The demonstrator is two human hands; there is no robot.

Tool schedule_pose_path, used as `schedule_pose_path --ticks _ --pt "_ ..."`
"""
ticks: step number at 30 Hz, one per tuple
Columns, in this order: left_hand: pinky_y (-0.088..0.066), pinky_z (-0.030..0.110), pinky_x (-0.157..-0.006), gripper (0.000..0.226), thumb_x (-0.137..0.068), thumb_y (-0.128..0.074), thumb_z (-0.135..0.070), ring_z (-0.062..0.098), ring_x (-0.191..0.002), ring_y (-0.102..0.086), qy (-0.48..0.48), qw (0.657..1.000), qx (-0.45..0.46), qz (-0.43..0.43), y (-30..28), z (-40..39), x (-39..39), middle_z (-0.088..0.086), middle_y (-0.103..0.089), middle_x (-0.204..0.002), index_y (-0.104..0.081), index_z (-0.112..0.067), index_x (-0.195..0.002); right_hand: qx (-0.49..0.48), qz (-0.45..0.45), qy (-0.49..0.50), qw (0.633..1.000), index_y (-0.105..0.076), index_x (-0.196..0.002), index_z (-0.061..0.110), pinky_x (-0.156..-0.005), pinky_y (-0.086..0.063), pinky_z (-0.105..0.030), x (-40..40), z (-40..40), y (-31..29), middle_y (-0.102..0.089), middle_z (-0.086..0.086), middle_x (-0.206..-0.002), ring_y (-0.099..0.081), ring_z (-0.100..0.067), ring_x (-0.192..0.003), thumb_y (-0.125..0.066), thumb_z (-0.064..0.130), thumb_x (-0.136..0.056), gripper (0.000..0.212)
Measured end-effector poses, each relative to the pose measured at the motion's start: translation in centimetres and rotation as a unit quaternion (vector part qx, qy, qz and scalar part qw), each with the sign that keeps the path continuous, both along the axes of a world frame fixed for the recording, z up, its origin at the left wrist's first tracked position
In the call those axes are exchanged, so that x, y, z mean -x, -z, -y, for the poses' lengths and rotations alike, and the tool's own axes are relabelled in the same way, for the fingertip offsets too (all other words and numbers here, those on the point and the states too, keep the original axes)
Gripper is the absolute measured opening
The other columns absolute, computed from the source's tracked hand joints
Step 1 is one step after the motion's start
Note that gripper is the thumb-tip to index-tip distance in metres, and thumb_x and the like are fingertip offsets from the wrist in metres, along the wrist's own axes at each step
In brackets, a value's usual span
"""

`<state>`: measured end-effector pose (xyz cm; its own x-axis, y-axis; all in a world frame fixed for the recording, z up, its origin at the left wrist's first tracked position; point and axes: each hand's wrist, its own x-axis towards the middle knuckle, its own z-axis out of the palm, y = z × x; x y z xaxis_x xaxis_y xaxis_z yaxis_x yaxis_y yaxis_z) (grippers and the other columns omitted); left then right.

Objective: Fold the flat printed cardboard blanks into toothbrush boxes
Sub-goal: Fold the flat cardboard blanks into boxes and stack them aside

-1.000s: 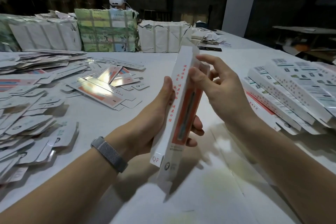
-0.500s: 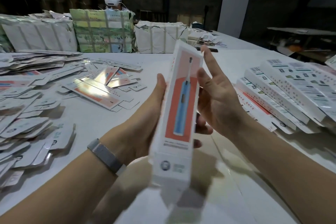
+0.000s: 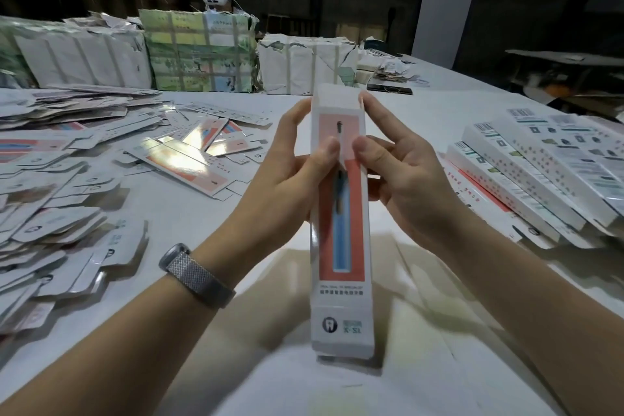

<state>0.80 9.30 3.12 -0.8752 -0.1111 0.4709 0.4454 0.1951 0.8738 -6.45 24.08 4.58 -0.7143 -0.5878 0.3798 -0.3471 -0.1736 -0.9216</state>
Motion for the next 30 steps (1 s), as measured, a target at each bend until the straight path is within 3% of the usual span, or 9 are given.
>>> schedule_pose_path --ticks 3,6,9,13,16,20,25,28,30 --pt "-0.062 0.039 -0.066 0.045 -0.098 -0.044 -0.044 0.018 -0.09 -0.074 0.008 1.0 -0.017 0.007 0.0 0.0 0.0 -0.009 -0.073 -0.107 -0.032 -0.042 -0.141 -0.007 -0.008 -0.017 1.0 -0.033 -0.151 0.031 -0.078 -0.055 -0.058 0.2 -0.1 0.2 -0.055 -0.037 -0.112 -0.063 -0.026 -0.086 -0.055 0.031 -0.088 0.067" --pt "-0.063 0.046 -0.066 0.03 -0.098 -0.044 -0.042 0.024 -0.087 -0.075 0.018 0.999 -0.029 0.02 0.2 0.0 0.1 0.002 -0.074 -0.1 -0.042 -0.038 -0.128 -0.007 -0.011 -0.028 1.0 -0.046 -0.139 0.032 -0.068 -0.061 -0.033 0.4 -0.1 0.2 -0.06 -0.029 -0.105 -0.065 -0.017 -0.08 -0.051 0.023 -0.098 0.043" --pt "-0.062 0.04 -0.064 0.026 -0.098 -0.044 -0.042 0.025 -0.085 -0.075 0.019 0.999 -0.014 0.026 0.3 0.0 0.1 0.005 -0.074 -0.095 -0.042 -0.034 -0.123 -0.013 -0.011 -0.025 1.0 -0.054 -0.122 0.032 -0.071 -0.059 -0.04 0.3 -0.1 0.1 -0.062 -0.029 -0.108 -0.064 -0.02 -0.08 -0.049 0.023 -0.102 0.023" --pt "-0.063 0.043 -0.065 0.025 -0.097 -0.044 -0.042 0.02 -0.081 -0.074 0.007 1.0 0.002 0.025 0.2 -0.1 -0.1 0.0 -0.075 -0.092 -0.044 -0.038 -0.122 -0.016 -0.012 -0.028 0.999 -0.054 -0.114 0.021 -0.073 -0.041 -0.046 0.1 0.1 0.2 -0.057 -0.018 -0.098 -0.056 -0.026 -0.083 -0.048 0.028 -0.092 0.024" --pt "-0.06 0.055 -0.066 0.026 -0.097 -0.044 -0.042 0.021 -0.078 -0.073 -0.002 1.0 -0.005 0.026 0.2 -0.5 -0.3 0.0 -0.073 -0.092 -0.046 -0.039 -0.122 0.005 -0.016 -0.015 1.0 -0.057 -0.108 0.016 -0.079 -0.047 -0.051 0.3 0.1 0.3 -0.063 -0.011 -0.1 -0.059 -0.026 -0.087 -0.05 0.023 -0.09 0.021" --pt "-0.053 0.063 -0.068 0.021 -0.101 -0.043 -0.043 0.035 -0.081 -0.07 -0.004 1.0 0.014 0.019 0.3 -0.9 -0.4 0.006 -0.073 -0.091 -0.042 -0.045 -0.122 0.051 -0.023 -0.024 0.998 -0.059 -0.109 0.017 -0.092 -0.054 -0.044 0.7 -0.2 0.2 -0.071 -0.002 -0.097 -0.066 -0.025 -0.092 -0.054 0.013 -0.088 0.022" --pt "-0.059 0.027 -0.063 0.047 -0.094 -0.047 -0.044 0.014 -0.077 -0.074 0.011 1.0 -0.027 0.007 0.8 -0.9 -0.1 -0.009 -0.075 -0.089 -0.022 -0.051 -0.133 0.126 -0.001 -0.031 0.992 -0.048 -0.108 0.018 -0.082 -0.052 -0.032 0.9 -0.2 0.1 -0.059 -0.002 -0.098 -0.059 -0.023 -0.091 -0.058 0.0 -0.078 0.036" --pt "-0.057 0.025 -0.064 0.049 -0.098 -0.049 -0.044 0.014 -0.074 -0.073 0.001 1.0 -0.006 0.012 1.1 -0.7 0.2 -0.006 -0.074 -0.084 -0.022 -0.048 -0.138 0.106 -0.003 -0.023 0.994 -0.053 -0.104 0.017 -0.079 -0.05 -0.03 1.0 -0.3 0.0 -0.059 -0.004 -0.097 -0.057 -0.023 -0.089 -0.058 0.003 -0.079 0.029" --pt "-0.059 0.033 -0.067 0.045 -0.094 -0.049 -0.048 0.015 -0.071 -0.072 -0.015 0.999 0.036 0.029 1.3 -0.7 0.3 -0.002 -0.074 -0.08 -0.03 -0.049 -0.135 0.097 0.015 -0.019 0.995 -0.055 -0.095 0.014 -0.074 -0.051 -0.025 0.9 -0.3 -0.1 -0.062 0.003 -0.087 -0.06 -0.015 -0.083 -0.058 0.013 -0.085 0.01"
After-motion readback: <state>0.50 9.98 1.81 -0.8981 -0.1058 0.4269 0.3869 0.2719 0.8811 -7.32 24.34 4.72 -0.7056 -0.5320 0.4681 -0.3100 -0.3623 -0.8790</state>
